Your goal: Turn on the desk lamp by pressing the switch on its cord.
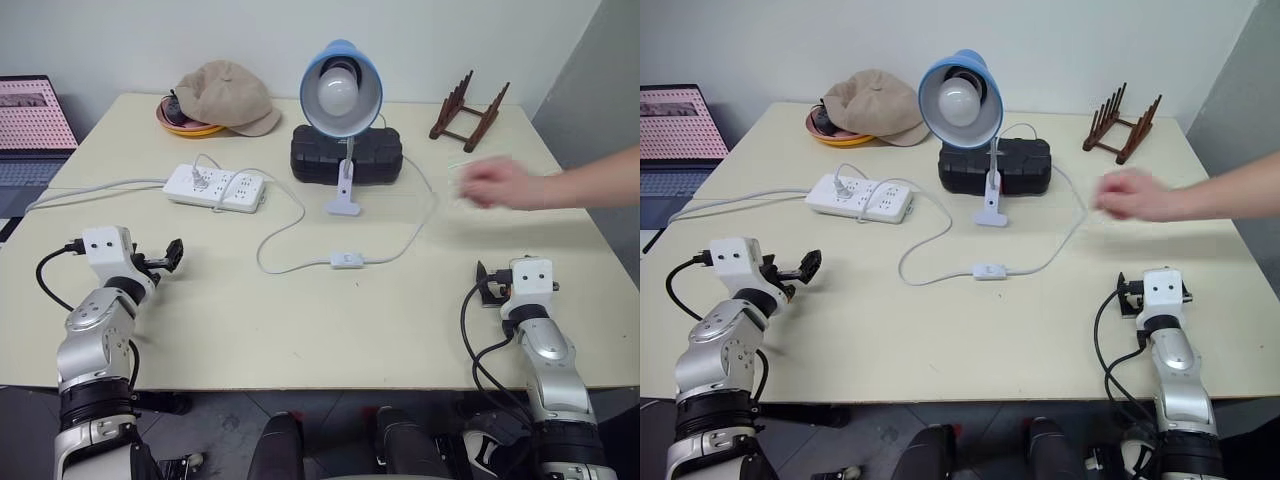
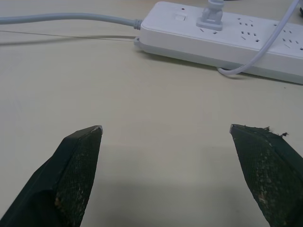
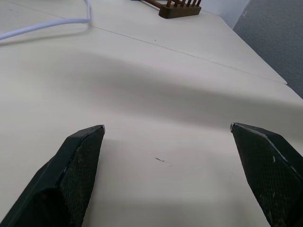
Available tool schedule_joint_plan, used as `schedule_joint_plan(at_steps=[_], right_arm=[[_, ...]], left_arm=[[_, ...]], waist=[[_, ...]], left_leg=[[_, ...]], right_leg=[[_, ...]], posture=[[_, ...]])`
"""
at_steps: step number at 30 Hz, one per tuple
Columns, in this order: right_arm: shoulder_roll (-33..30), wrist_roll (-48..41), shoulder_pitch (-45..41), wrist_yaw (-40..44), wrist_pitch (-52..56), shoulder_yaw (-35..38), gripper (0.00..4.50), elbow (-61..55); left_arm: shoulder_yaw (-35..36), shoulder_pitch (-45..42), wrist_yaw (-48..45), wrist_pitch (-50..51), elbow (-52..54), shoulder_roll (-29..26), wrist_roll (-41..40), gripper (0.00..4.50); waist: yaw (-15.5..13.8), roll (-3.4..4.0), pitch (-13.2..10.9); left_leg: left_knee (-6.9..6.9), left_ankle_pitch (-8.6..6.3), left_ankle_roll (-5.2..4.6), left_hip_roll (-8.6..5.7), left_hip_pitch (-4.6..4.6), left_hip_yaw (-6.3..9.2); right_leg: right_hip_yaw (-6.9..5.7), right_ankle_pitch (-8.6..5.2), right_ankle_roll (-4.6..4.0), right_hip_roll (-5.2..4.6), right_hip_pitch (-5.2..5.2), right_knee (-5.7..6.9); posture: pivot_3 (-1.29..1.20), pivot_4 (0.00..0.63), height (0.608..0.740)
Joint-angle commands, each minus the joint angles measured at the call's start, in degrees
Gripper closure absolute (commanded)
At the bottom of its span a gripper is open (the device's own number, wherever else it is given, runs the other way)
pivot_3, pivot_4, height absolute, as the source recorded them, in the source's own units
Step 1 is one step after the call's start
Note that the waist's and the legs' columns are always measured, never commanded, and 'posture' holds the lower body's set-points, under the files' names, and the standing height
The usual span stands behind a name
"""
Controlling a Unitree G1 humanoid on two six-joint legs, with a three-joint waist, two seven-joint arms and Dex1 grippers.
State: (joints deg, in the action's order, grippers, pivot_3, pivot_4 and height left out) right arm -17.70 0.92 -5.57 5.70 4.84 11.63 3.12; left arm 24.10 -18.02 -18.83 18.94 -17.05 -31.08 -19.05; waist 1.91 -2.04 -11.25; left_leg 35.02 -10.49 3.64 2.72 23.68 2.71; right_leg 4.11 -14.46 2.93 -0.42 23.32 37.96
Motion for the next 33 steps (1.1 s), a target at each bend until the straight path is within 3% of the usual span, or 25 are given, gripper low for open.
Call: schedule_joint_plan(at_steps=[1,10,15,22,26,33], right_arm=[[-0.59,-0.38,-0.64,-0.20,-0.76,0.76,0.04,-0.70],[-3.08,-1.02,-1.67,4.89,0.27,-1.13,0.04,-2.01],[-8.41,-7.76,-4.27,20.87,3.23,-5.31,0.04,-5.11],[-17.11,-14.66,-15.09,47.89,8.79,-15.89,0.04,-3.65],[-14.44,-12.59,-25.67,55.01,5.50,-21.66,0.04,6.37],[-8.87,-9.66,-34.47,59.82,-0.92,-25.91,0.04,20.13]], left_arm=[[1.43,0.75,-0.38,0.00,4.13,-1.27,-0.81,0.00],[1.97,3.62,-2.39,3.26,9.12,-2.41,-2.22,0.00],[-2.58,6.55,-10.36,8.14,18.28,-5.61,-4.26,0.00],[-11.36,6.54,-24.82,13.94,31.79,-13.37,-9.06,0.00],[-16.65,3.31,-28.91,14.09,37.36,-14.59,-9.40,0.00],[-17.80,3.75,-31.17,15.21,42.68,-15.94,-10.38,0.00]], waist=[[0.00,0.00,0.00],[0.03,0.00,0.00],[0.15,0.01,-0.01],[0.26,0.02,-0.02],[0.69,0.03,-0.07],[1.18,0.02,-0.06]], left_leg=[[0.00,0.00,0.00,0.00,0.00,0.00],[0.00,0.00,0.00,0.00,0.00,-0.01],[0.01,0.00,0.00,0.01,0.00,-0.01],[0.01,0.00,0.00,0.01,-0.01,-0.01],[0.04,0.00,0.00,0.02,0.01,-0.02],[-0.02,-0.01,-0.01,0.02,0.14,0.03]], right_leg=[[0.00,0.00,0.00,0.00,0.00,0.00],[0.01,-0.03,-0.04,-0.01,0.00,0.00],[0.02,-0.07,-0.12,-0.01,0.00,-0.01],[0.00,-0.09,-0.16,0.00,-0.01,-0.03],[0.00,-0.09,-0.16,0.02,0.02,-0.05],[-0.05,0.00,0.06,0.03,0.12,-0.01]], posture=[[0.00,0.150,0.740],[0.00,0.150,0.740],[0.00,0.150,0.740],[0.00,0.150,0.740],[0.00,0.150,0.740],[0.00,0.150,0.740]])
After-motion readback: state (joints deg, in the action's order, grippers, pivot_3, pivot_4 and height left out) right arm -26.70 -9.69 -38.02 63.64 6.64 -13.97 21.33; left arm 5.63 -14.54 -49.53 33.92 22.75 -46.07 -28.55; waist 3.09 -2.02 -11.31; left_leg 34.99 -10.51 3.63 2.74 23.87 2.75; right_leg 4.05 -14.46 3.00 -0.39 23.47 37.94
